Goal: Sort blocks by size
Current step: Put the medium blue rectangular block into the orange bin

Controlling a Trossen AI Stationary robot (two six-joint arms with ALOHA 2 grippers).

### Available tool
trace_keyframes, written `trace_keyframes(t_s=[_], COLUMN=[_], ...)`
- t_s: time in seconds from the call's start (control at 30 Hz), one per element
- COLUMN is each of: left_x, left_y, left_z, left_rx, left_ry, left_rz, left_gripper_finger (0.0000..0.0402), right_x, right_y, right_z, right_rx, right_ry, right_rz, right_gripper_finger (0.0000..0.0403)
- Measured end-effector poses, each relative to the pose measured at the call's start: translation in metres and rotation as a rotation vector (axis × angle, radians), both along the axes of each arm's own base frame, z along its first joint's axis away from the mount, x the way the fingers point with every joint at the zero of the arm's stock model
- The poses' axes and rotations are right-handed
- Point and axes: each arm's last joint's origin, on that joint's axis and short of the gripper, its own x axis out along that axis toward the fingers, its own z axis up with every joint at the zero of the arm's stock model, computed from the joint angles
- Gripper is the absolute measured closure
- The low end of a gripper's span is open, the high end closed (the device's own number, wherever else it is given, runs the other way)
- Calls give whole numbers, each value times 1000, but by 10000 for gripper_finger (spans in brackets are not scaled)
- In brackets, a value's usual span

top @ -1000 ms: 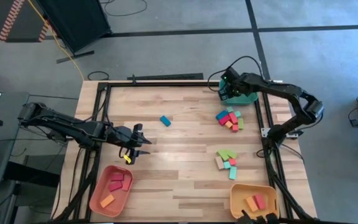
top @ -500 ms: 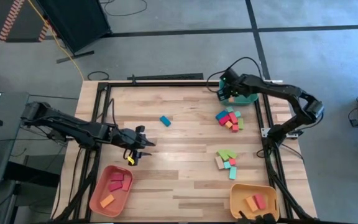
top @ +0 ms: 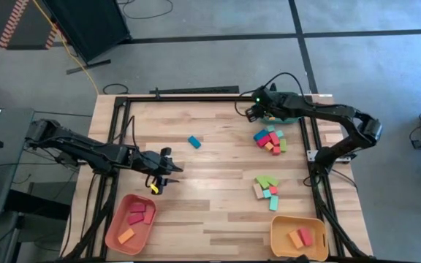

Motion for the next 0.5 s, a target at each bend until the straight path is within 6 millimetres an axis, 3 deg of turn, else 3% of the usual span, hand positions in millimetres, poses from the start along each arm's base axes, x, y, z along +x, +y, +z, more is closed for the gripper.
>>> trace_keyframes(t_s=[0.2,0.5], left_x=[0,1], left_y=[0,0], left_z=[0,1], left_rx=[9,14], left_ry=[-3,-18], left_rz=[-6,-11], left_gripper_finger=[204,204], right_x=[25,62], right_y=[19,65], right_z=[9,26], right_rx=[-76,-165], right_ry=[-132,-360], right_rz=[96,279], right_gripper_finger=[159,159])
